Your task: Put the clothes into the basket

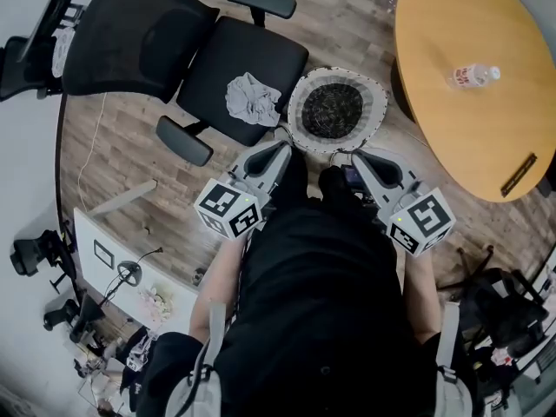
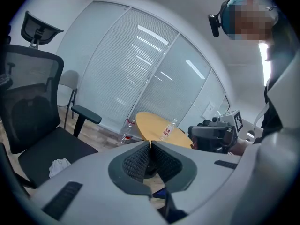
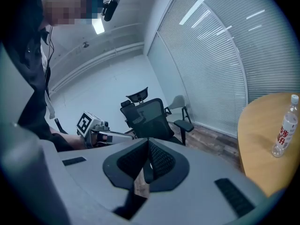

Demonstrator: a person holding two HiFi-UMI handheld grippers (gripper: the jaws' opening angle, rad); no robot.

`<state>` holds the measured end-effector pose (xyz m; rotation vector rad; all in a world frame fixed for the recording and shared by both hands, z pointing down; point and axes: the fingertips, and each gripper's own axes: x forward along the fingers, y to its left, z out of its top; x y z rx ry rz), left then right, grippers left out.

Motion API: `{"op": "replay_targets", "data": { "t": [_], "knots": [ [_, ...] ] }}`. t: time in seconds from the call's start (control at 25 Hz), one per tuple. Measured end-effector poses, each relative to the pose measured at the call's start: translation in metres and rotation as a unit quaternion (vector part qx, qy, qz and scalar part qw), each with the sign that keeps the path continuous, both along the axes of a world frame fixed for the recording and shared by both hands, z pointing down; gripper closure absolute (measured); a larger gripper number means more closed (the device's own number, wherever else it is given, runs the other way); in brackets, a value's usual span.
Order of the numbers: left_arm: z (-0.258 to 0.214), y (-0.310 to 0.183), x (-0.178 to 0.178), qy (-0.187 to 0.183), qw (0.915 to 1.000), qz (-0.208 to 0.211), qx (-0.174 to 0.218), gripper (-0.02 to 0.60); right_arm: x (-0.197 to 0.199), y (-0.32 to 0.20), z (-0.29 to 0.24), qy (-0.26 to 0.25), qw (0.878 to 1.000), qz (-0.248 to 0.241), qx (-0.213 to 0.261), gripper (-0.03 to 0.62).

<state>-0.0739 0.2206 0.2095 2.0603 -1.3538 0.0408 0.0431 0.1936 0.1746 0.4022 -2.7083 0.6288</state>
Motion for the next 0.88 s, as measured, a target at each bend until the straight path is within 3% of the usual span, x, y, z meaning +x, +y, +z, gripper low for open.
{"op": "replay_targets", "data": {
  "t": [0.52, 0.56, 0.64, 0.88],
  "knots": [
    [0.051, -0.028, -0.086, -0.011, 0.9978, 0.051, -0.041, 0.559, -0.091, -0.011, 0.006, 0.037, 0.999, 0.029, -0.010, 0.577],
    [0.058, -0.029, -0.090, -0.010, 0.9969, 0.060, -0.050, 0.542, -0.096, -0.011, 0.008, 0.042, 0.999, 0.033, -0.011, 0.577],
    [0.071, -0.031, -0.097, -0.012, 0.9945, 0.079, -0.069, 0.443, -0.104, -0.010, 0.010, 0.050, 0.998, 0.039, -0.015, 0.577],
    [0.097, -0.041, -0.117, -0.037, 0.9892, 0.111, -0.089, 0.384, -0.114, -0.017, 0.017, 0.070, 0.995, 0.066, -0.026, 0.577]
  ]
}}
